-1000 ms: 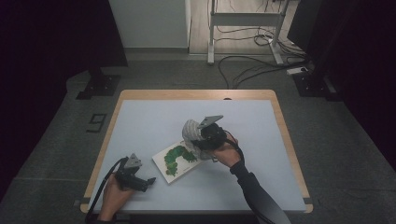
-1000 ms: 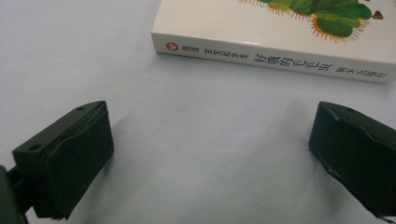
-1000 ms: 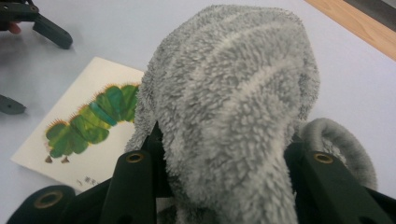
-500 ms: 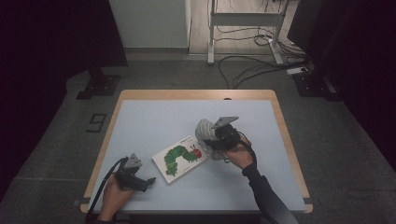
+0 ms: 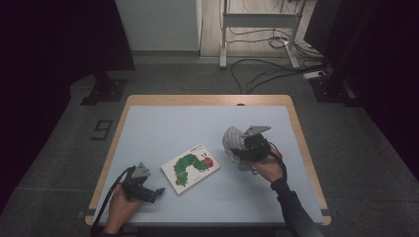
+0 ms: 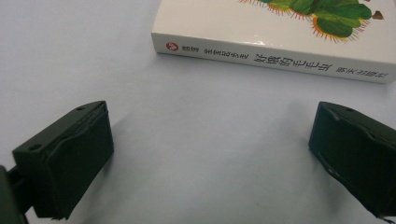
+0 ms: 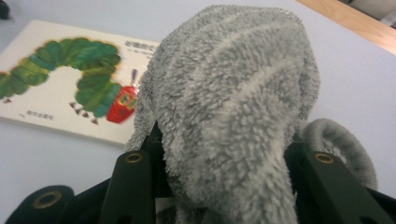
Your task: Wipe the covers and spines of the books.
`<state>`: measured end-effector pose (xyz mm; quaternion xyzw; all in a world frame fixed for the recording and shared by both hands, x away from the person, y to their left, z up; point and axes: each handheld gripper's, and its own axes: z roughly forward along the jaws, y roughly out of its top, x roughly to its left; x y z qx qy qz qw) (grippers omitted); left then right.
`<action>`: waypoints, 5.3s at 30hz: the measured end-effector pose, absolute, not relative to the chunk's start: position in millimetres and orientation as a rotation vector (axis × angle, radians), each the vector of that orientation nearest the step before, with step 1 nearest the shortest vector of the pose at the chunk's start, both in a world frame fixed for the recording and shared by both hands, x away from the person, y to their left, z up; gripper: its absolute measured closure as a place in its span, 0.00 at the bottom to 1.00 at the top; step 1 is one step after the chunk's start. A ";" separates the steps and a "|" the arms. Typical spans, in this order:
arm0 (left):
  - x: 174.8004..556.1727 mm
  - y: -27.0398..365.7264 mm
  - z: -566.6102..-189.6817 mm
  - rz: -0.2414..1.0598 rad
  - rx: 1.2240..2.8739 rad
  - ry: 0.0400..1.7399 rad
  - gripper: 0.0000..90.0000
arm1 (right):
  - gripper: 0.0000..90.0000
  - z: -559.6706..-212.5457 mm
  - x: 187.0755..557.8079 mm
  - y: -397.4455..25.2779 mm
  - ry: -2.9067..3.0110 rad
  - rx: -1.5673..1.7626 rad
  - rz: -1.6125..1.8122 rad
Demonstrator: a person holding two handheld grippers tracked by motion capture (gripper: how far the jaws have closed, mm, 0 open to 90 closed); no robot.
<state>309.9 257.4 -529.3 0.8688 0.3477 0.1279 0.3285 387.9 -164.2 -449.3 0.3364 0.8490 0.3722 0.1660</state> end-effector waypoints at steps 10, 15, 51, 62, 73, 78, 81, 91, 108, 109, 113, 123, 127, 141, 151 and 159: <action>309.8 257.3 -529.3 0.334 2.273 0.911 0.00 | 0.59 -452.4 380.8 -200.2 2.362 1.036 1.044; 309.9 257.4 -529.3 0.335 2.274 0.909 0.00 | 0.59 -455.9 377.8 -214.4 2.347 1.066 1.018; 309.9 257.4 -529.3 0.335 2.274 0.910 0.00 | 0.23 -509.1 374.8 -232.6 2.382 1.171 0.918; 309.9 257.5 -529.3 0.334 2.273 0.910 0.00 | 0.02 -496.1 366.9 -237.3 2.360 1.149 0.883; 309.9 257.4 -529.3 0.336 2.274 0.910 0.00 | 0.00 -474.1 361.6 -243.3 2.314 1.124 0.926; 309.9 257.4 -529.3 0.334 2.274 0.910 0.00 | 0.00 -469.9 361.5 -235.7 2.326 1.097 0.947; 309.9 257.5 -529.3 0.333 2.274 0.909 0.00 | 0.00 -467.3 362.6 -227.8 2.336 1.072 0.953; 309.9 257.4 -529.2 0.334 2.275 0.909 0.00 | 0.00 -463.3 367.0 -203.6 2.370 1.009 0.969; 310.0 256.7 -528.8 0.338 2.278 0.911 0.00 | 0.00 -468.5 372.7 -154.8 2.443 0.935 1.023; 309.9 256.5 -528.7 0.338 2.279 0.910 0.00 | 0.00 -469.2 373.1 -152.2 2.448 0.932 1.026; 310.0 255.3 -528.2 0.341 2.283 0.899 0.00 | 0.00 -473.3 374.5 -142.2 2.470 0.926 1.034; 311.7 235.1 -528.2 0.332 2.305 0.819 0.00 | 0.00 -484.9 377.9 -119.0 2.520 0.887 1.048; 312.7 227.8 -528.2 0.324 2.314 0.793 0.00 | 0.00 -490.1 380.2 -109.7 2.542 0.873 1.041; 315.2 217.4 -528.7 0.289 2.325 0.762 0.00 | 0.01 -510.4 390.3 -85.0 2.631 0.841 1.036; 315.3 214.1 -529.0 0.288 2.320 0.776 0.00 | 0.03 -517.7 402.2 -70.3 2.678 0.808 1.058; 315.3 214.3 -529.1 0.285 2.319 0.777 0.00 | 0.00 -523.3 416.8 -61.0 2.718 0.849 1.113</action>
